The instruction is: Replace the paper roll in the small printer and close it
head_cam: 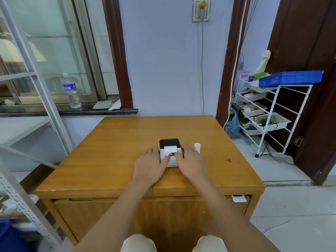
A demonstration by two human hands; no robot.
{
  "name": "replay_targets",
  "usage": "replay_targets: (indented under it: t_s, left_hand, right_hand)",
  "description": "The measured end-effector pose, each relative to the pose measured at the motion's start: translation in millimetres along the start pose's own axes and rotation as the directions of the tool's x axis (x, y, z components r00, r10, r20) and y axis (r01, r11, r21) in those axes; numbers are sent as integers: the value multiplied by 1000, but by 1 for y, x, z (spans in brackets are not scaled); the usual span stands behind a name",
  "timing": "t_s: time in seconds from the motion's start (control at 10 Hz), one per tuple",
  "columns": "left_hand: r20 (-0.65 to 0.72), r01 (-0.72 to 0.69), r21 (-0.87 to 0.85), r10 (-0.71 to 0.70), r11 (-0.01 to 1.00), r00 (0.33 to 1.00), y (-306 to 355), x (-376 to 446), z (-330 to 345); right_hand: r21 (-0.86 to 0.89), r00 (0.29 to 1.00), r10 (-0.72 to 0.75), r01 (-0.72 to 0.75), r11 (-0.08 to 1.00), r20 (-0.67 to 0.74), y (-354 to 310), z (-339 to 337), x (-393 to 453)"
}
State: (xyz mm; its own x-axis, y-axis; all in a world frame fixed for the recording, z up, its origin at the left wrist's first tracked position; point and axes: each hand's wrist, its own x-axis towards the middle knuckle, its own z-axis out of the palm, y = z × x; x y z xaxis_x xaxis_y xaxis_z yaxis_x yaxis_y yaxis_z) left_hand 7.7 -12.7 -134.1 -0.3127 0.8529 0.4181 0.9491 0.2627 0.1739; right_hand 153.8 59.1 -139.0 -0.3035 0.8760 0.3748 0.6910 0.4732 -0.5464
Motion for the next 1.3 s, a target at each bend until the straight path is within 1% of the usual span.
replay_targets:
  t_s: [0.5, 0.7, 0.8, 0.9, 1.0, 1.1, 1.2, 1.3]
  left_hand:
    - [4, -2, 29, 2, 1000, 1000, -2, 0, 3]
    - [35, -4, 43, 3, 999, 999, 0, -2, 2]
    - [96, 23, -30, -20, 999, 995, -1, -6, 3]
    - [158, 37, -140, -14, 989, 987, -6, -14, 5]
    - [208, 19, -95, 1, 995, 978, -9, -26, 1]
    - [282, -44, -24, 48, 999, 958, -12, -52, -14]
    - [391, -69, 33, 51, 997, 919, -16, -80, -42]
    - [494, -55, -106, 101, 993, 864, -8, -68, -107]
  right_hand:
    - [2, 1000, 15, -15, 1000, 12, 0, 1, 1]
    - [22, 1000, 8, -8, 1000, 28, -3, -2, -3]
    - [78, 998, 19, -24, 997, 63, -3, -3, -5]
    - [210, 990, 64, -89, 974, 124, -2, -10, -11]
    - [260, 981, 75, -121, 958, 180, -4, -25, -23]
    - [190, 978, 8, -49, 981, 210, 4, -35, -46]
    - [-16, 942, 9, -3, 1000, 335, 9, -50, -81]
    - [120, 888, 59, -127, 985, 457, 1, -87, -88]
